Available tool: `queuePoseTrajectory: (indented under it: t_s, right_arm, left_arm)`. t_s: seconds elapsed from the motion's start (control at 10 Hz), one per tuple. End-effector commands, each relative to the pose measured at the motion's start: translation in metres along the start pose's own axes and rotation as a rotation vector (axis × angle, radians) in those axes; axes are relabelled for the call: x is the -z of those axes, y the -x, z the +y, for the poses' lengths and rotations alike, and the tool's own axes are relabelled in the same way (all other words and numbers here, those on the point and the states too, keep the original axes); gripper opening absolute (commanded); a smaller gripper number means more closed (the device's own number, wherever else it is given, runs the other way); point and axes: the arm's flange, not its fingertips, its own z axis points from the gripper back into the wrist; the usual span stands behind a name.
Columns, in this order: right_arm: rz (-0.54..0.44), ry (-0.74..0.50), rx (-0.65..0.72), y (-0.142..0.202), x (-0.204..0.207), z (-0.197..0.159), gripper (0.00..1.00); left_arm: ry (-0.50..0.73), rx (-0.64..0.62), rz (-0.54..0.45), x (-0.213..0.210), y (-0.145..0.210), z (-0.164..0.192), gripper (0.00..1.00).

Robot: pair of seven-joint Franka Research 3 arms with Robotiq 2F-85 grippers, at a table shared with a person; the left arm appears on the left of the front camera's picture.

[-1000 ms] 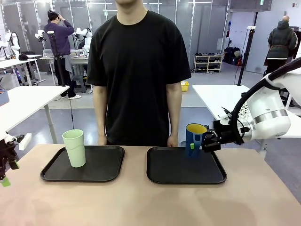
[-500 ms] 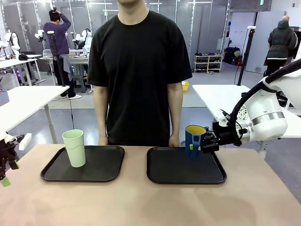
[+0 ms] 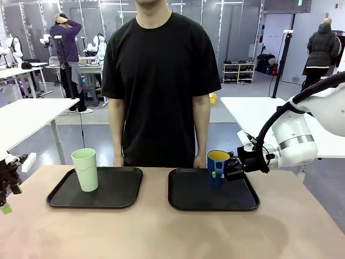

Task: Sort and store the cups by type.
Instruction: Pick up the Handle plastic cup and place it into the empty Flat Tray.

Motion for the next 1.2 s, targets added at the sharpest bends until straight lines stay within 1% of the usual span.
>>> queuePoseTrajectory:
  t_s: [0.0, 0.5, 1.1]
  right_arm:
    - [-0.003, 0.027, -0.001, 0.009, 0.010, -0.016, 0.74]
    - [0.037, 0.047, 0.036, 0.035, 0.018, -0.033, 0.74]
    - [0.035, 0.053, 0.078, 0.053, 0.019, -0.040, 0.74]
  left_arm:
    - [-0.008, 0.004, 0.008, -0.001, 0.001, -0.002, 1.00]
    - [-0.008, 0.004, 0.008, -0.001, 0.001, -0.002, 1.00]
    - [-0.008, 0.004, 0.008, -0.001, 0.001, -0.002, 1.00]
